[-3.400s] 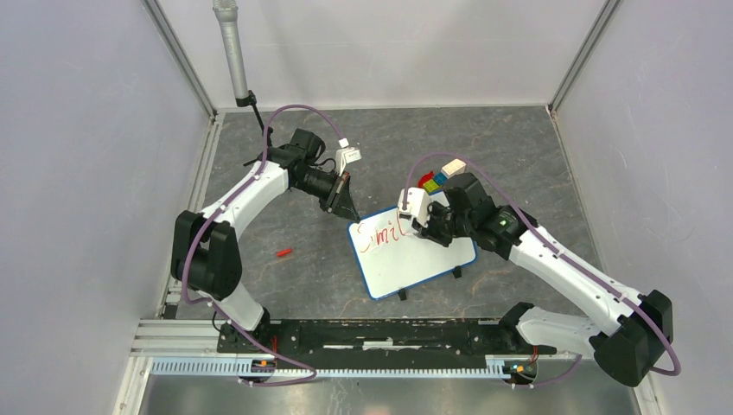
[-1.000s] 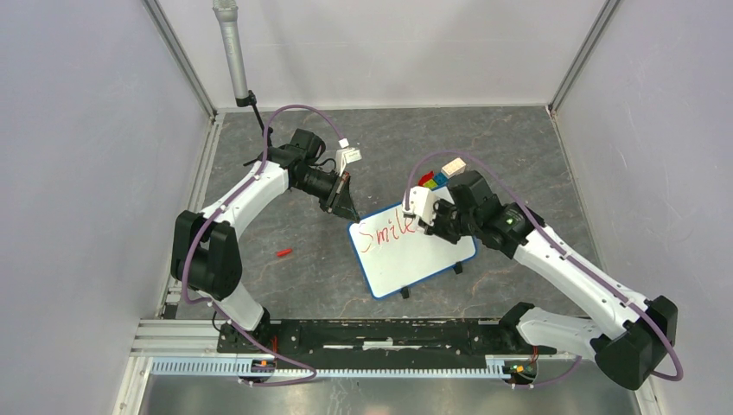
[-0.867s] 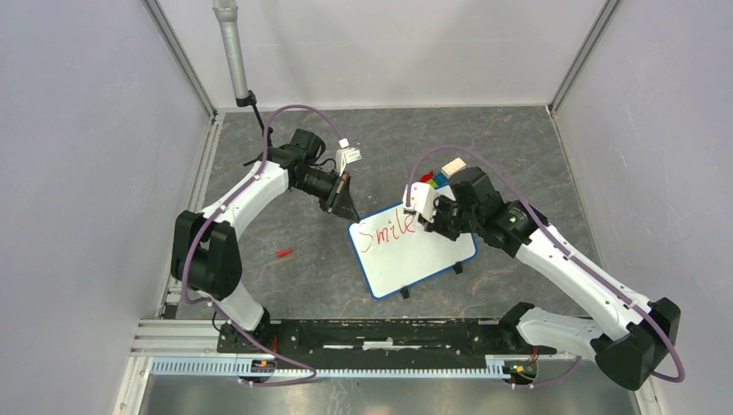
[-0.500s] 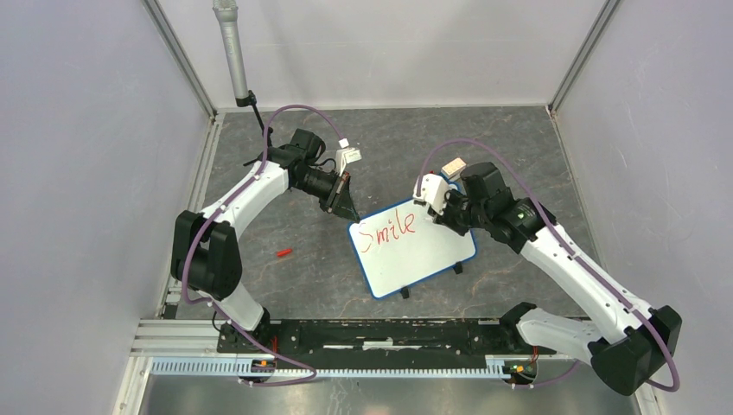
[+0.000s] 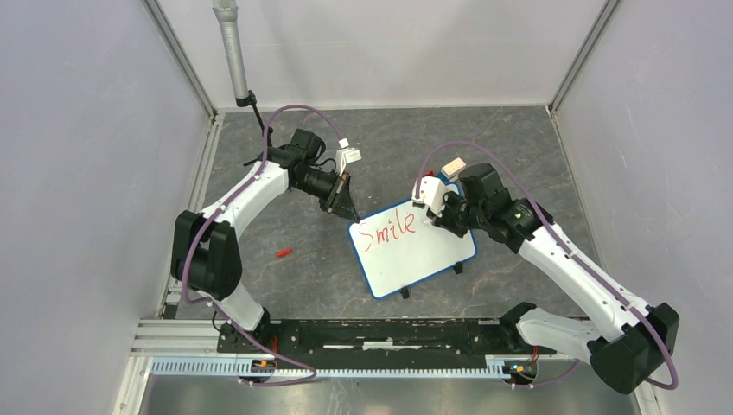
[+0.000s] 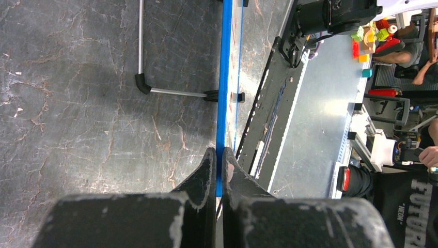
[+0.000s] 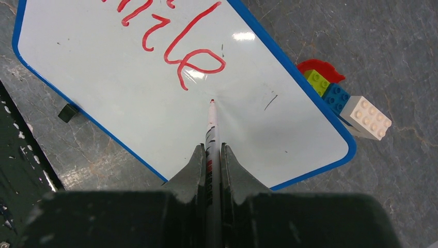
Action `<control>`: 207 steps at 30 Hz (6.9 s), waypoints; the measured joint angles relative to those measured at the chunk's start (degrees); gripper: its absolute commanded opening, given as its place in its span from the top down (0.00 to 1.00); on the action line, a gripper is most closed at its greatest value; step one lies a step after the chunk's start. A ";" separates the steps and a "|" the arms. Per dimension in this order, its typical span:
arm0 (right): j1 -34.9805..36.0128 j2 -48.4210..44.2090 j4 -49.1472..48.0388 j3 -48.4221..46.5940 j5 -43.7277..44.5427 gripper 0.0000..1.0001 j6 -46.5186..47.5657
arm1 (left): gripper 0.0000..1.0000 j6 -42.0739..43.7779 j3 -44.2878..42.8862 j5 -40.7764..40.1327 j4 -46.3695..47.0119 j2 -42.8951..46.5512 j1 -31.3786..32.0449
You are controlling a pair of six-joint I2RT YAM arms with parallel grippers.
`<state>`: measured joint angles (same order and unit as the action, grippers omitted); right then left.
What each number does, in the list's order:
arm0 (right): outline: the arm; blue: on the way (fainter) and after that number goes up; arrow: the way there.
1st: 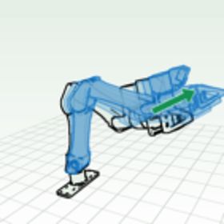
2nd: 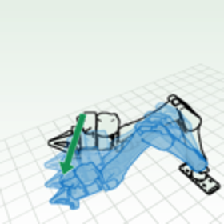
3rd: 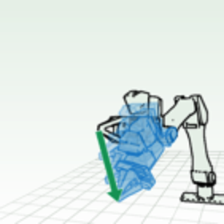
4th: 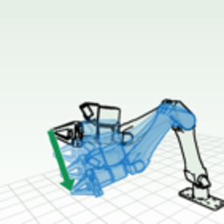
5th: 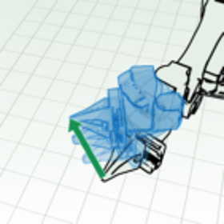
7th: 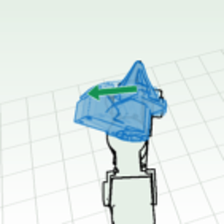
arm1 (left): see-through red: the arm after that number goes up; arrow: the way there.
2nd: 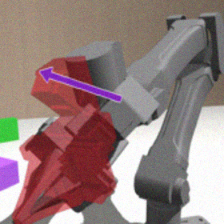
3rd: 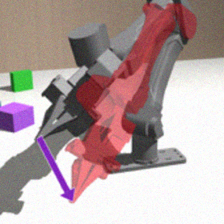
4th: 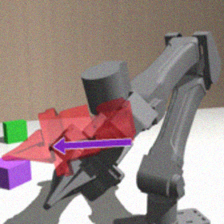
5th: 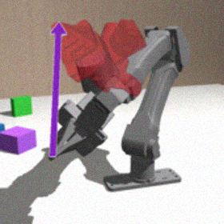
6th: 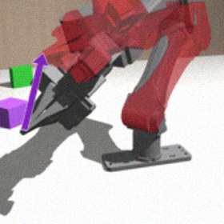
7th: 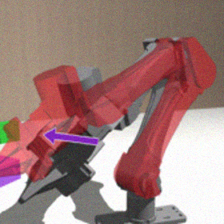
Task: Write a sentence on the whiteboard
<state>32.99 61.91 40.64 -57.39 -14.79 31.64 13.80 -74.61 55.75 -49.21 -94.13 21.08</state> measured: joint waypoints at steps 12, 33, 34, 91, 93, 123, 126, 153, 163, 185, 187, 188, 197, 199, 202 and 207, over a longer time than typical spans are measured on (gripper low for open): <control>0.00 1.90 -1.11 0.68 0.68 1.00 0.66 | 0.98 0.00 0.00 -0.11 0.02 0.00 0.00; -1.62 -0.96 -2.51 0.61 0.31 1.00 -0.92 | 0.98 0.00 0.00 -0.07 0.00 0.00 0.00; -1.68 -1.07 -2.82 0.63 0.79 1.00 -1.01 | 0.98 0.00 0.00 -0.07 0.00 0.00 0.00; -15.06 0.42 -2.62 0.85 -12.96 1.00 0.00 | 0.85 3.30 -1.18 1.38 -3.65 -1.42 0.66; -15.06 0.46 -2.64 0.87 -12.94 1.00 0.00 | 0.88 3.30 -1.18 1.38 -3.65 -1.57 0.66; -11.34 2.05 -3.78 1.44 -11.63 1.00 0.44 | 0.97 3.50 -1.20 1.31 -3.61 -1.64 0.66; -11.32 1.46 -3.56 2.14 -10.88 1.00 1.03 | 0.98 3.50 -1.20 1.29 -3.58 -1.64 0.66; -10.10 2.01 0.55 2.80 -12.39 1.00 2.10 | 0.98 3.52 -1.20 1.33 -3.61 -1.75 0.63; -12.44 1.29 0.61 0.81 -13.53 1.00 1.88 | 0.98 3.52 -1.20 1.36 -3.61 -1.75 0.66; -13.25 1.77 -1.79 0.81 -8.46 1.00 1.44 | 0.98 3.63 -1.20 1.27 -3.58 -1.75 0.66; -13.31 1.68 -1.79 0.81 -7.87 1.00 1.44 | 0.97 3.65 -1.20 1.22 -3.58 -1.75 0.66; -13.35 1.53 -1.79 0.81 -7.39 1.00 1.46 | 0.98 3.65 -1.20 1.20 -3.58 -1.77 0.66; -14.05 0.85 -1.75 0.72 -6.64 1.00 1.79 | 0.97 3.67 -1.20 1.25 -3.69 -1.77 0.66; -14.14 0.83 -1.31 0.17 -7.72 1.00 2.01 | 0.98 3.67 -1.20 1.29 -3.76 -1.77 0.66; -14.16 0.83 -0.87 -0.98 -9.44 1.00 2.23 | 0.98 3.67 -1.20 1.31 -3.78 -1.77 0.66; -14.16 0.85 -1.42 -1.88 -10.40 1.00 2.10 | 0.98 3.69 -1.20 1.31 -3.80 -1.77 0.66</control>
<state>18.83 62.76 39.22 -59.27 -25.19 33.74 17.50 -75.81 57.06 -53.01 -95.90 21.74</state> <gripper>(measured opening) 0.124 0.118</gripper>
